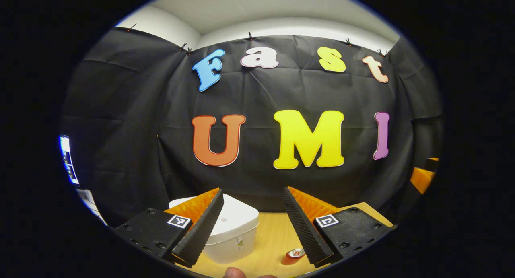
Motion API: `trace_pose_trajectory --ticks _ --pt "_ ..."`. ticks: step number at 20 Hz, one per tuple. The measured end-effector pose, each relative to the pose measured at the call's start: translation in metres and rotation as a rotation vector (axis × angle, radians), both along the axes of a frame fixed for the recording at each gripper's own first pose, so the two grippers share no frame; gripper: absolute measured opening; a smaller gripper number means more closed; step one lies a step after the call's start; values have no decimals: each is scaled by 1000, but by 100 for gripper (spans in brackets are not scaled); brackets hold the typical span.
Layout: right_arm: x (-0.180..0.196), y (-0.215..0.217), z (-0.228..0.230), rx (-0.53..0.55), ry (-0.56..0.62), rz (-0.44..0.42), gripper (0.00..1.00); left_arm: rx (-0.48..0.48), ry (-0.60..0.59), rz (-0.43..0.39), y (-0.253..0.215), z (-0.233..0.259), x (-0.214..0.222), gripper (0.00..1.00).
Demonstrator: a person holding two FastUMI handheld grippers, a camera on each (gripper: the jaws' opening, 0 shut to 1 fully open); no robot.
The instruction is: Press the lid of the desktop garbage bin to open it, pick up the crumpled paper on the desktop and throw it into the bin, then pick up the pop can on the desktop and drop it into the bin, and finally close the garbage bin lid.
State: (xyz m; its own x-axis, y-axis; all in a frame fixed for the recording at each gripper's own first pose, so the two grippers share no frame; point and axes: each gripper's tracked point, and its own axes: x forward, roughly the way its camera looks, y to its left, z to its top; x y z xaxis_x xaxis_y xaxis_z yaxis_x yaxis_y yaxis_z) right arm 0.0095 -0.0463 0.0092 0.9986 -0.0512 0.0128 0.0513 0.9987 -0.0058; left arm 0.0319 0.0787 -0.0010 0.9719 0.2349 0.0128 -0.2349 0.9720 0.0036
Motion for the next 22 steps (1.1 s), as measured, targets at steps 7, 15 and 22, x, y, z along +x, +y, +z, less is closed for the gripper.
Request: trace_pose_trajectory --ticks 7,15,22 --pt "1 -14 4 -21 1 -14 96 7 48 130 44 -13 27 89" --pt "3 -30 5 -54 8 -36 96 -69 171 202 66 -64 60 65" --pt "11 -36 -4 -70 33 -44 96 -85 272 287 86 -109 72 37"
